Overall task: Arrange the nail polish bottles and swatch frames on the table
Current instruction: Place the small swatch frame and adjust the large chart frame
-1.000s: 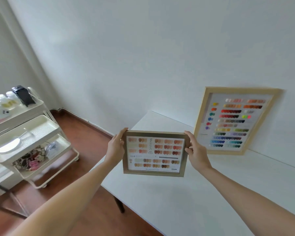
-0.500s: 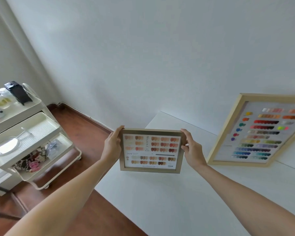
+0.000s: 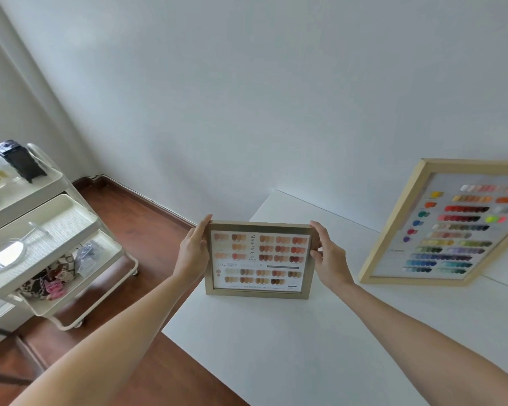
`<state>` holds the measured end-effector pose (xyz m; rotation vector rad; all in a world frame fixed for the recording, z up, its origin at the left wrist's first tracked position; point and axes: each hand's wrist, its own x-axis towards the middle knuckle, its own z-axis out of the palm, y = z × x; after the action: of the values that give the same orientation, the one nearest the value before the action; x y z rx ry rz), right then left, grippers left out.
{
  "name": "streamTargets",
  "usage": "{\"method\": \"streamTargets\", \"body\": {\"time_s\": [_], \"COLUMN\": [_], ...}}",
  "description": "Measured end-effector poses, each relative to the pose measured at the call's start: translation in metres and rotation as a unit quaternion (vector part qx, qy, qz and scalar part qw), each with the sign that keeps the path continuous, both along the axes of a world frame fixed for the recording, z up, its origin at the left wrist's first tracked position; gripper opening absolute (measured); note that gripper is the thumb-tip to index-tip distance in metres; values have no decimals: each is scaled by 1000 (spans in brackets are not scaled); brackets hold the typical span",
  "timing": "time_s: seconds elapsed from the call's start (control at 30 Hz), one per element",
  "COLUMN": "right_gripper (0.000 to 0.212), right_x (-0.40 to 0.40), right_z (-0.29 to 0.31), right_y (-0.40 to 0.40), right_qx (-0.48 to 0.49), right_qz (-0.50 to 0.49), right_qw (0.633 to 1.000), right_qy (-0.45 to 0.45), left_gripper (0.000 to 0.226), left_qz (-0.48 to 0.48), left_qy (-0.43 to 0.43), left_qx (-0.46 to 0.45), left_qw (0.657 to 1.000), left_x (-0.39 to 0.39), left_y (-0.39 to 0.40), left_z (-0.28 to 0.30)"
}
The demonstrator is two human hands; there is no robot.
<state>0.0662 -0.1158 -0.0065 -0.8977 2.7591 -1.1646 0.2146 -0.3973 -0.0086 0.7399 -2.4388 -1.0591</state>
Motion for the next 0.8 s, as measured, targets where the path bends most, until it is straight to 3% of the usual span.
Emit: {"method": "streamTargets", "body": {"time_s": [0.5, 0.8], "right_gripper": [83, 79], "right_x": [4, 5], "right_z": [15, 55], "right_y": [15, 96], "right_qx": [1, -9], "right_qz": [2, -9], "right_qw": [1000, 1000], "right_qy": [-23, 18], "left_gripper": [75, 70], "left_qz": [-9, -15], "left_qy": [-6, 57], "left_qx": [-48, -128], "left_qw": [999, 990], "left_x": [4, -19], "left_y": [17, 88], "left_z": [14, 63]}}
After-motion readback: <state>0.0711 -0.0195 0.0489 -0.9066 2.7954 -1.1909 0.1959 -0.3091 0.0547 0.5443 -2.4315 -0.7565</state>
